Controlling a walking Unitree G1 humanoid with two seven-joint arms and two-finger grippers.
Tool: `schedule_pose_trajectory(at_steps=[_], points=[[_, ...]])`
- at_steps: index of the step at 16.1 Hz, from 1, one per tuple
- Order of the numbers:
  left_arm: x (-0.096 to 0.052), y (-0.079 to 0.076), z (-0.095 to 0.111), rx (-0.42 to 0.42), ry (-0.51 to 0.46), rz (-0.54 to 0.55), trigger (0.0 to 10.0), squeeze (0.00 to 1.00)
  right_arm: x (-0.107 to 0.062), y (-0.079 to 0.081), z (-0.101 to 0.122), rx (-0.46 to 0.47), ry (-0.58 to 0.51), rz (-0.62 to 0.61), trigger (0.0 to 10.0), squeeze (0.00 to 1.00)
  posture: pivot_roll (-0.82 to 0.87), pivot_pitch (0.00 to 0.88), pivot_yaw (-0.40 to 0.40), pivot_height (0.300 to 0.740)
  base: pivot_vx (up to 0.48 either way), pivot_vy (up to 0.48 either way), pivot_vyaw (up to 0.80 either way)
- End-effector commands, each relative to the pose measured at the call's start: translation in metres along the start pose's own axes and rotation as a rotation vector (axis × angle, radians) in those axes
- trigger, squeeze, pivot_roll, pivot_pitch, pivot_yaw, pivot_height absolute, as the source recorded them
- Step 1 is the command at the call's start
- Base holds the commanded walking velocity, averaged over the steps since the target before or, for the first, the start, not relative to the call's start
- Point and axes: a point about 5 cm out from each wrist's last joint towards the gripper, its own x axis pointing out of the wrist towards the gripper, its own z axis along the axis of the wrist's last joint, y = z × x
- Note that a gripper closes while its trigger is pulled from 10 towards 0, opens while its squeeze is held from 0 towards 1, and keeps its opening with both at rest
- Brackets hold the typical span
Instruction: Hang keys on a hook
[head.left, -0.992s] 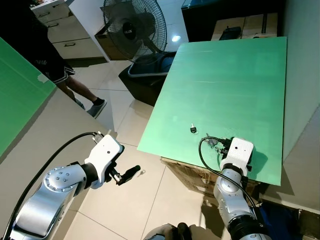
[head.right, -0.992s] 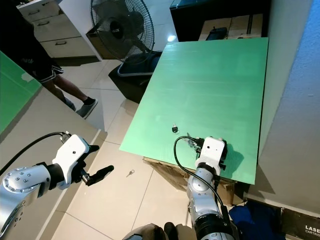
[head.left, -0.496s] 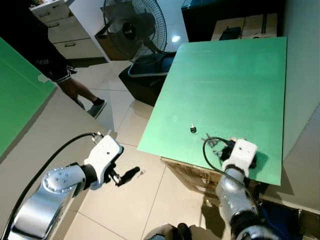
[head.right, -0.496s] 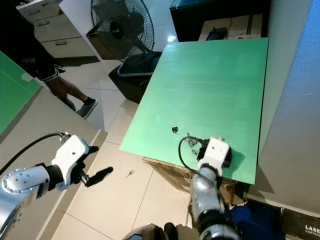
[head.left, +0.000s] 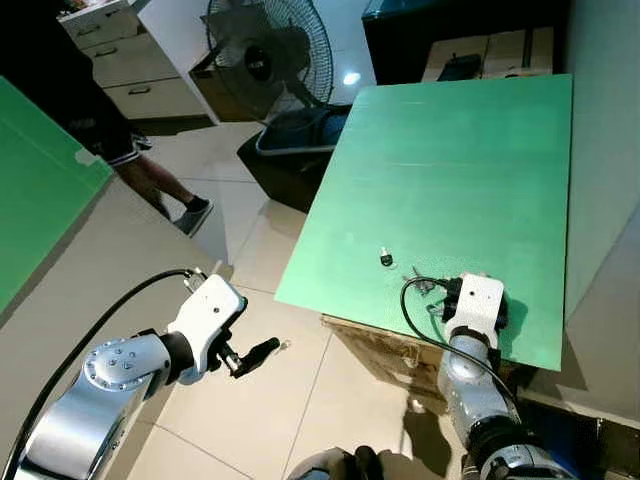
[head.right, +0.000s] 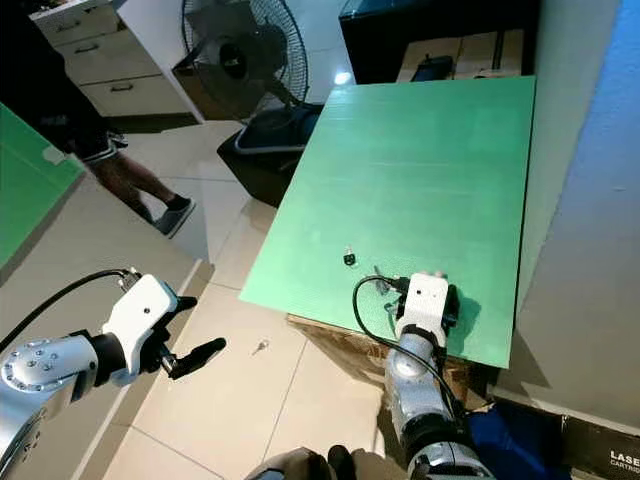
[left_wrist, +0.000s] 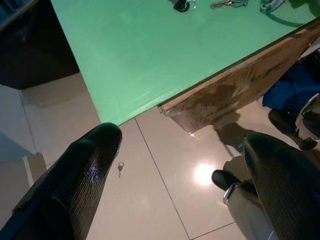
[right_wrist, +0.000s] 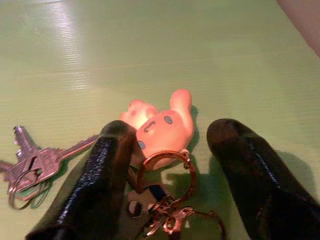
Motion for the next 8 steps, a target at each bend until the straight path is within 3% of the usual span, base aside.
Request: schedule_pose_trajectory(at_steps=[1,8], points=[[-0.0059,0.0042,-0.0039,-0.002,0.027,0.017,10.0,0.0,-0.0133,0.0101,-0.0167,-0.008,0.076,0.039,0.0,0.0,0.02,0.182,0.4,0.74,0.0,0.0,0.0],[-0.0055,0.0044,-0.004,-0.001,0.035,0.014,10.0,0.0,-0.0203,0.0178,-0.0137,0.013,0.027,0.077,0.0,0.0,0.01,0.198,0.4,0.74,0.0,0.0,0.0]])
